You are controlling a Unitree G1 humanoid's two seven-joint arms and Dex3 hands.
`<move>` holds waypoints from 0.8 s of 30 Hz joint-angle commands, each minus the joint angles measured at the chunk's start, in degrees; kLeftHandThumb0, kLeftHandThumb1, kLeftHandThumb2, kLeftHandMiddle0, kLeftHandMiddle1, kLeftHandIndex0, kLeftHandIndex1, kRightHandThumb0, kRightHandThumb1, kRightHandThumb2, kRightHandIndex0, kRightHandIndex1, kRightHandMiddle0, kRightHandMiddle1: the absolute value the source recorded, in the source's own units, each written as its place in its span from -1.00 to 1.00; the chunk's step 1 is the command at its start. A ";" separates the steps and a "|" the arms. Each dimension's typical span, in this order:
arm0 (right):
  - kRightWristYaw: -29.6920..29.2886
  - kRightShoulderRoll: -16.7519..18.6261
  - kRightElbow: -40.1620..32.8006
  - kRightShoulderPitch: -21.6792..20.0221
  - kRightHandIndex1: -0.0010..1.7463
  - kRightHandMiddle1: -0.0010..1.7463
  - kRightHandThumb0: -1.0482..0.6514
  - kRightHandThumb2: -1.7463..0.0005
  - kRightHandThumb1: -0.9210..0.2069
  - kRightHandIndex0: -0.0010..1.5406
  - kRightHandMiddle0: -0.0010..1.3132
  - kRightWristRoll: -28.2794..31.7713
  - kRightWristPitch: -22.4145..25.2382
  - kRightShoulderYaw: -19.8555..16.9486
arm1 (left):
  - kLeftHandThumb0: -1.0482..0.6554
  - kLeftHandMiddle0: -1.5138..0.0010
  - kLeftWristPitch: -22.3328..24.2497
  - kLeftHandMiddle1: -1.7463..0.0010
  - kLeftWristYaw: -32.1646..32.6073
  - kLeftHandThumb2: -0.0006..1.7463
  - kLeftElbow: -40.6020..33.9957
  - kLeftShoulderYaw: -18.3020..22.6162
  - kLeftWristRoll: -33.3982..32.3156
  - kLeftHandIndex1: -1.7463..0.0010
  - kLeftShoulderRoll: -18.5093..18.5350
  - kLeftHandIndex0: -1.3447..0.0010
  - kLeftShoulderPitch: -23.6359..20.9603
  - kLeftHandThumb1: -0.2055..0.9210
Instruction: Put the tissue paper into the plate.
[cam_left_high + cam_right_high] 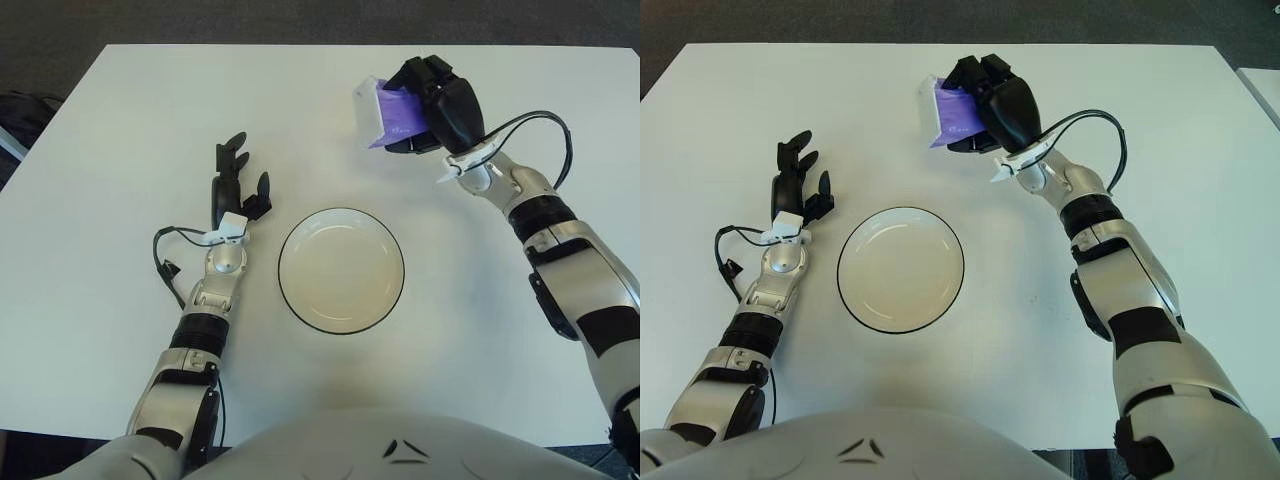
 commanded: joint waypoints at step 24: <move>23.19 0.85 -33.50 17.25 1.00 1.00 -0.32 -0.46 0.01 0.61 -0.10 15.76 0.89 -6.22 | -0.51 0.59 -0.86 0.37 0.15 -0.12 10.54 -2.26 0.31 0.08 -4.44 1.00 11.64 1.00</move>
